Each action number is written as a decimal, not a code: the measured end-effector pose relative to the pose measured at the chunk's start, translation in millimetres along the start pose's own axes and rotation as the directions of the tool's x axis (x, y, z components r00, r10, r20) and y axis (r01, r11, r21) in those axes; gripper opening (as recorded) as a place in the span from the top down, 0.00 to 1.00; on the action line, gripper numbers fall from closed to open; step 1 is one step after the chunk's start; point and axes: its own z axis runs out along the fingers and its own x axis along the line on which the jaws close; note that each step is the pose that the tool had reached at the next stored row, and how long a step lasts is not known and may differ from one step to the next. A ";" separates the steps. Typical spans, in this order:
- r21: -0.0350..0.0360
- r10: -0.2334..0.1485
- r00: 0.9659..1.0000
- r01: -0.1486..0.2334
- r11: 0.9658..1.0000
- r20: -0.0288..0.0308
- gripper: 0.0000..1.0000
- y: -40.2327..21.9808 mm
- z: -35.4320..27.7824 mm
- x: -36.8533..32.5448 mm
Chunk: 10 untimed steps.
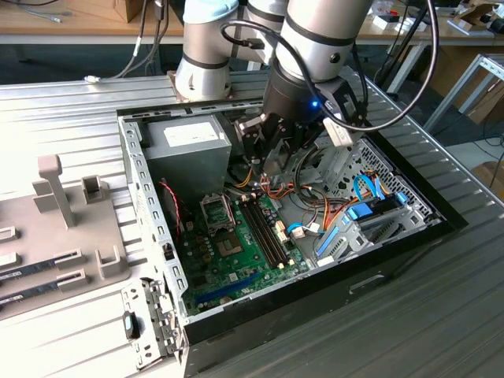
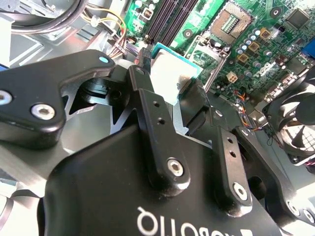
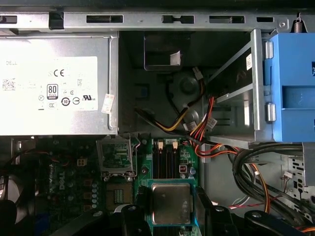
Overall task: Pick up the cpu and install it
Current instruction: 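Place the cpu into insertion slot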
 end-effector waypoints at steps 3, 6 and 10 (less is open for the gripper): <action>0.000 0.000 1.000 0.000 1.000 0.000 0.53 -4.5 -0.2 0.0; 0.000 0.000 1.000 0.000 1.000 0.000 0.53 -19.4 -0.4 -0.1; 0.000 0.000 1.000 0.000 1.000 0.000 0.53 -30.8 0.2 -0.3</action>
